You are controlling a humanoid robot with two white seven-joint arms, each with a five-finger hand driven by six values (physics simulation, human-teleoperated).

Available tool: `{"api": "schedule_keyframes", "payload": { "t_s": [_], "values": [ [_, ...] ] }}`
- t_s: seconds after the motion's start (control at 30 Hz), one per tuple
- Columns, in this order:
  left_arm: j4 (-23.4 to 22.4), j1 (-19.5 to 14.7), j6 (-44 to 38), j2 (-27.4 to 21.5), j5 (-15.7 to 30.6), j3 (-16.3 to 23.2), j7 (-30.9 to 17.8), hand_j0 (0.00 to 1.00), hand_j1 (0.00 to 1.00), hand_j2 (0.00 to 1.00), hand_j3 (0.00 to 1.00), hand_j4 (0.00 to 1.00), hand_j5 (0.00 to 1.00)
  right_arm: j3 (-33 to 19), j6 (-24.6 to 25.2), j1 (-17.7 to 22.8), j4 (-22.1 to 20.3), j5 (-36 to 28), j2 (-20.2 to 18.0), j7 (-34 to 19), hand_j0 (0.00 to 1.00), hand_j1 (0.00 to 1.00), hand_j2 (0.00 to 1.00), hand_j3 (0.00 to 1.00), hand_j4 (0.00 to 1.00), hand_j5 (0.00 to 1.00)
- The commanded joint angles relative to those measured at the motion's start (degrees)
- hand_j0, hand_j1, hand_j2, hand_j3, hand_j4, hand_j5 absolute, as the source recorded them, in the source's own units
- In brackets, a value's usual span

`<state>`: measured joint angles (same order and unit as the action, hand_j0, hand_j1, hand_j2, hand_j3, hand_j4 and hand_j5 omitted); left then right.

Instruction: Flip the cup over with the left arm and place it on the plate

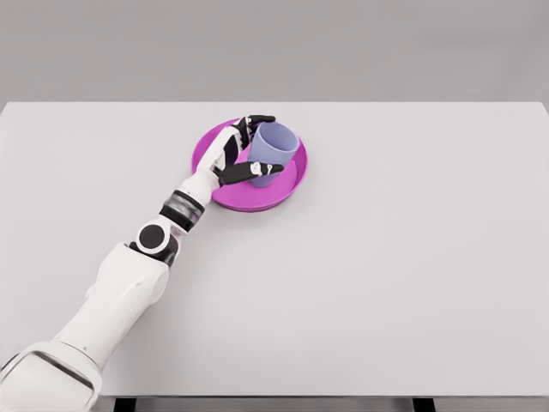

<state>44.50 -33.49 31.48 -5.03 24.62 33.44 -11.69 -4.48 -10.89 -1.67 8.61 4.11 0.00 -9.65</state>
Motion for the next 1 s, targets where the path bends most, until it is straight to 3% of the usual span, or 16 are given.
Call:
{"api": "schedule_keyframes", "payload": {
  "t_s": [0.0,0.07,0.13,0.2,0.4,0.97],
  "values": [
    [-0.20,0.00,0.07,0.02,0.25,-0.48,-0.09,0.69,0.69,0.69,0.69,0.69,0.69,0.00,-0.01,0.00,0.00,0.02,0.00,-0.01,1.00,1.00,1.00,1.00,1.00,1.00],
    [-0.20,0.09,-0.01,0.02,0.17,-1.10,-0.18,0.69,0.69,0.69,0.69,0.69,0.69,0.00,-0.01,0.00,0.00,0.02,0.00,-0.01,1.00,1.00,1.00,1.00,1.00,1.00],
    [-0.20,0.09,-0.01,0.02,0.17,-1.10,-0.18,0.75,0.75,0.75,0.75,0.75,0.75,0.00,-0.01,0.00,0.00,0.02,0.00,-0.01,1.00,1.00,1.00,1.00,1.00,1.00],
    [-0.20,0.09,-0.01,0.02,0.08,-1.10,-0.18,0.89,0.89,0.89,0.89,0.89,0.89,0.00,-0.01,-0.09,0.00,0.02,0.00,-0.01,1.00,1.00,1.00,1.00,1.00,1.00],
    [-0.20,0.09,-0.10,-0.07,0.08,-1.10,-0.26,1.00,1.00,1.00,1.00,1.00,1.00,0.00,-0.01,0.00,0.00,0.02,0.00,-0.01,1.00,1.00,1.00,1.00,1.00,1.00],
    [0.32,0.35,-0.10,-2.18,-0.19,-1.10,-0.26,1.00,1.00,1.00,1.00,1.00,1.00,0.00,-0.01,0.00,0.00,-0.07,0.00,-0.01,1.00,1.00,1.00,1.00,1.00,1.00]
  ]
}}
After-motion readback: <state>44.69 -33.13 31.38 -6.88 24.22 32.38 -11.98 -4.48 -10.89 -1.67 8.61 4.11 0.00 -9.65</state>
